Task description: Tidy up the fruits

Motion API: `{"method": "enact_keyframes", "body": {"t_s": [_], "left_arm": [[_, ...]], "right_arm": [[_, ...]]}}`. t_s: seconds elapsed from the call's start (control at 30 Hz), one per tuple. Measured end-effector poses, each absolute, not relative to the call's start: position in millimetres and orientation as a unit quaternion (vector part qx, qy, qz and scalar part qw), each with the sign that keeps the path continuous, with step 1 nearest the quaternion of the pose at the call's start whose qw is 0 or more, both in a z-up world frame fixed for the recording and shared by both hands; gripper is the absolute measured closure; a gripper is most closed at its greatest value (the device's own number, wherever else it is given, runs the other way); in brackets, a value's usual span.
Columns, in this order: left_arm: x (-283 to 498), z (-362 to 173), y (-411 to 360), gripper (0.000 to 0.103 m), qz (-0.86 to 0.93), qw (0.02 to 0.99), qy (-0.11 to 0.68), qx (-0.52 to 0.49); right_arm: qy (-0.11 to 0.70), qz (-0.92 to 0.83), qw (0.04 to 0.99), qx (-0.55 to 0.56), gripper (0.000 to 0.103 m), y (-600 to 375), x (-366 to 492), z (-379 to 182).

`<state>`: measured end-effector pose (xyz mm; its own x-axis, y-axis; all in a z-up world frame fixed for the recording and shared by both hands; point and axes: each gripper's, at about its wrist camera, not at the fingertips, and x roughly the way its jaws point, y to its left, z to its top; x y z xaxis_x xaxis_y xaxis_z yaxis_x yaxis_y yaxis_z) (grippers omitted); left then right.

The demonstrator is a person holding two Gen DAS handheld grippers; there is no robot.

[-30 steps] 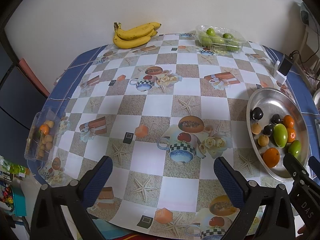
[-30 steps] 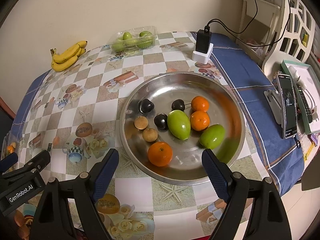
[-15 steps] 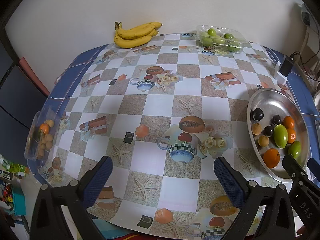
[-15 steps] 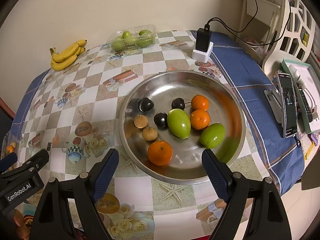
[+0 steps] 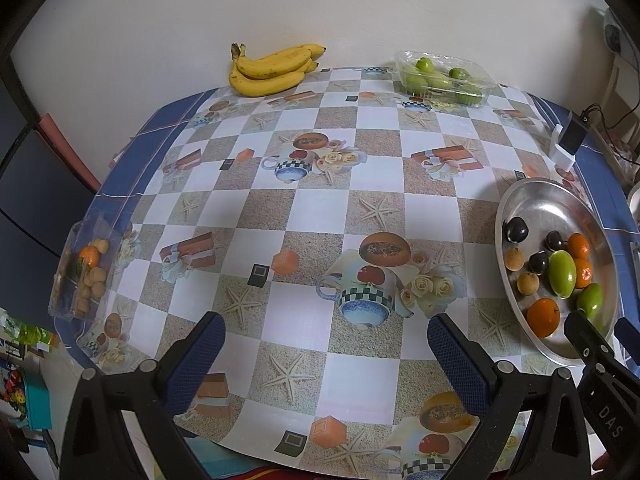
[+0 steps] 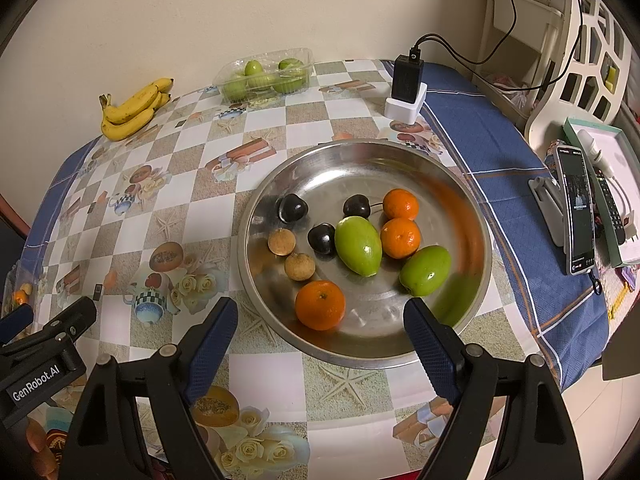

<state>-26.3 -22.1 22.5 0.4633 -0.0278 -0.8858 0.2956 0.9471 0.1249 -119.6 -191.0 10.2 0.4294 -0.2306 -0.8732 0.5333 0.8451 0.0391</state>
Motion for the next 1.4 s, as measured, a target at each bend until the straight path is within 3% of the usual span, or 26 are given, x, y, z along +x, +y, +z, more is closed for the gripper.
{"method": "enact_keyframes", "body": {"t_s": [1.4], "left_arm": [[-25.6, 24.1, -18.2, 0.000, -0.098, 0.847, 0.506, 0.129]], "right_arm": [[0.485, -0.230, 0.829, 0.157, 0.017, -190.4, -120.5, 5.5]]}}
